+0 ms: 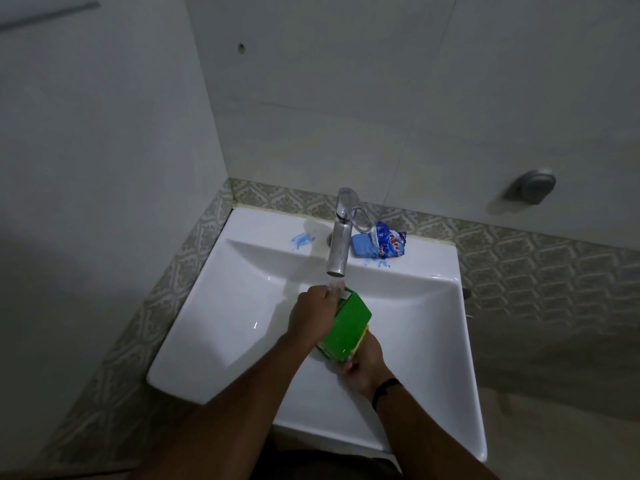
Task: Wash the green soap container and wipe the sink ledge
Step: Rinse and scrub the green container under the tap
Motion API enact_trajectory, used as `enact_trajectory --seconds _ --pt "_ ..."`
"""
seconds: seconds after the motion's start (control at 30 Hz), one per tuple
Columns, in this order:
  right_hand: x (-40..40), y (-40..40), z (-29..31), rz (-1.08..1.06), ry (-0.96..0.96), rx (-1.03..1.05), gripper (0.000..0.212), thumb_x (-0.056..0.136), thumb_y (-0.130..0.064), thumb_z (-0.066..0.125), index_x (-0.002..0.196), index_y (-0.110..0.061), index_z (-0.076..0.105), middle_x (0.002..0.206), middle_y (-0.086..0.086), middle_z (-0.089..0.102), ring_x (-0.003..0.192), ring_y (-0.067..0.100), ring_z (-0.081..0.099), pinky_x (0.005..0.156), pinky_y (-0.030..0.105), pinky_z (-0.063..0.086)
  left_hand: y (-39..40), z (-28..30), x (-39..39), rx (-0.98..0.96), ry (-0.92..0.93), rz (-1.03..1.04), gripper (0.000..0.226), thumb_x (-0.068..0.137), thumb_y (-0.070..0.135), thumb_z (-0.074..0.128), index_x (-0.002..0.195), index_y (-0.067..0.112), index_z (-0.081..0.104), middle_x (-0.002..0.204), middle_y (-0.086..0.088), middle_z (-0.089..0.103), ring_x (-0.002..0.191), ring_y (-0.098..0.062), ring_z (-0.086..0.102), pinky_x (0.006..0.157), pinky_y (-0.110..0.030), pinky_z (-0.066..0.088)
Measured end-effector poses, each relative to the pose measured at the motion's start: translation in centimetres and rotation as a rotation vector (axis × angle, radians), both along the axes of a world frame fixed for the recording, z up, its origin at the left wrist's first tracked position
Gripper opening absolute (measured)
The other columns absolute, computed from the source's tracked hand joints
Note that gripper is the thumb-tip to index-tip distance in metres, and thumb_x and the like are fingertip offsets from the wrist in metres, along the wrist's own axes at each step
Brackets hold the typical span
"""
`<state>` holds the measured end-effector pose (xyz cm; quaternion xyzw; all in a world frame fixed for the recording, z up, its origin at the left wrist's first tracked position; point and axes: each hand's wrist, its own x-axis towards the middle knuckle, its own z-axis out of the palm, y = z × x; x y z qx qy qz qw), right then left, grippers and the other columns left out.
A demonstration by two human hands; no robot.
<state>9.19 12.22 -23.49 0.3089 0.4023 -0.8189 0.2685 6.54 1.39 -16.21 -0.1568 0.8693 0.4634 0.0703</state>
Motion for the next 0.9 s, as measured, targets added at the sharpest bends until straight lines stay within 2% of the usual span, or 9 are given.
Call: enact_trajectory --seconds 0.1,0.17,0.33,0.4,0.53,0.63,0.73,0.83,0.9 --pt "-0.1 0.5 0.8 -0.014 0.009 0.092 0.048 0.1 -0.044 0.034 0.074 -0.014 0.061 0.058 0.003 0.048 0.029 0.006 0.037 0.025 0.012 0.027 0.0 -0.1 0.1 0.043 -0.061 -0.054 0.055 0.095 0.061 0.034 0.096 0.013 0.061 0.093 -0.006 0.065 0.088 -0.025 0.061 0.081 -0.037 0.048" --pt "-0.3 0.6 2.2 -0.022 0.069 0.3 0.05 0.099 -0.046 0.037 0.066 -0.014 0.057 0.044 0.0 0.044 0.027 0.007 0.034 0.027 0.012 0.025 -0.3 -0.5 0.3 0.142 -0.144 -0.089 0.063 0.093 0.067 0.027 0.11 0.015 0.058 0.101 -0.004 0.063 0.093 -0.024 0.059 0.08 -0.034 0.043" --pt "-1.2 -0.5 3.1 -0.035 0.12 0.641 0.051 0.095 -0.051 0.045 0.064 -0.011 0.052 0.05 0.005 0.047 0.039 0.015 0.043 0.036 0.019 0.031 -0.7 -2.9 0.8 0.377 -0.173 0.103 0.091 0.067 0.092 0.022 0.113 0.022 0.061 0.113 -0.007 0.067 0.101 -0.024 0.065 0.094 -0.044 0.05" --pt "-0.8 -0.8 3.3 -0.052 0.171 0.714 0.048 0.095 -0.048 0.046 0.064 -0.011 0.054 0.06 0.008 0.052 0.052 0.021 0.05 0.045 0.025 0.037 -0.7 -1.5 1.2 0.407 -0.162 0.17 0.076 0.085 0.077 0.024 0.116 0.019 0.062 0.117 -0.01 0.066 0.103 -0.025 0.063 0.097 -0.042 0.049" --pt "0.2 -1.6 4.1 -0.005 0.369 0.706 0.043 0.092 -0.039 0.057 0.064 -0.007 0.062 0.062 0.01 0.061 0.06 0.018 0.056 0.057 0.031 0.043 -1.4 -2.2 1.0 0.508 -0.314 0.294 0.064 0.1 0.055 0.024 0.131 0.007 0.053 0.126 -0.017 0.06 0.102 -0.027 0.061 0.083 -0.03 0.047" --pt "0.5 -1.8 5.2 0.095 0.541 0.668 0.033 0.087 -0.035 0.065 0.075 -0.005 0.067 0.069 0.009 0.066 0.065 0.02 0.061 0.062 0.033 0.049 -1.7 -2.9 1.2 0.571 -0.317 0.392 0.062 0.1 0.054 0.029 0.122 0.005 0.06 0.113 -0.02 0.067 0.091 -0.029 0.067 0.074 -0.032 0.053" --pt "0.7 -2.0 5.8 0.122 0.64 0.713 0.011 0.086 -0.028 0.068 0.08 -0.02 0.074 0.075 0.002 0.072 0.07 0.019 0.067 0.069 0.037 0.055 -1.5 -2.8 1.4 0.664 -0.322 0.401 0.061 0.098 0.056 0.032 0.107 0.008 0.069 0.098 -0.018 0.072 0.085 -0.028 0.07 0.086 -0.042 0.056" --pt "1.1 -2.1 5.6 0.055 0.684 0.769 0.013 0.087 -0.028 0.066 0.081 -0.021 0.075 0.073 0.003 0.072 0.071 0.025 0.066 0.067 0.042 0.055 -1.0 -2.3 1.0 0.814 -0.363 0.322 0.069 0.09 0.071 0.03 0.105 0.017 0.07 0.103 -0.015 0.072 0.095 -0.026 0.068 0.094 -0.042 0.053" --pt "1.2 -1.9 5.5 0.031 0.686 0.76 0.016 0.089 -0.028 0.063 0.08 -0.019 0.074 0.072 0.005 0.071 0.069 0.028 0.065 0.063 0.042 0.054 -0.8 -2.3 0.8 0.844 -0.373 0.274 0.088 0.07 0.09 0.033 0.11 0.02 0.067 0.106 -0.012 0.072 0.101 -0.027 0.067 0.096 -0.045 0.051"
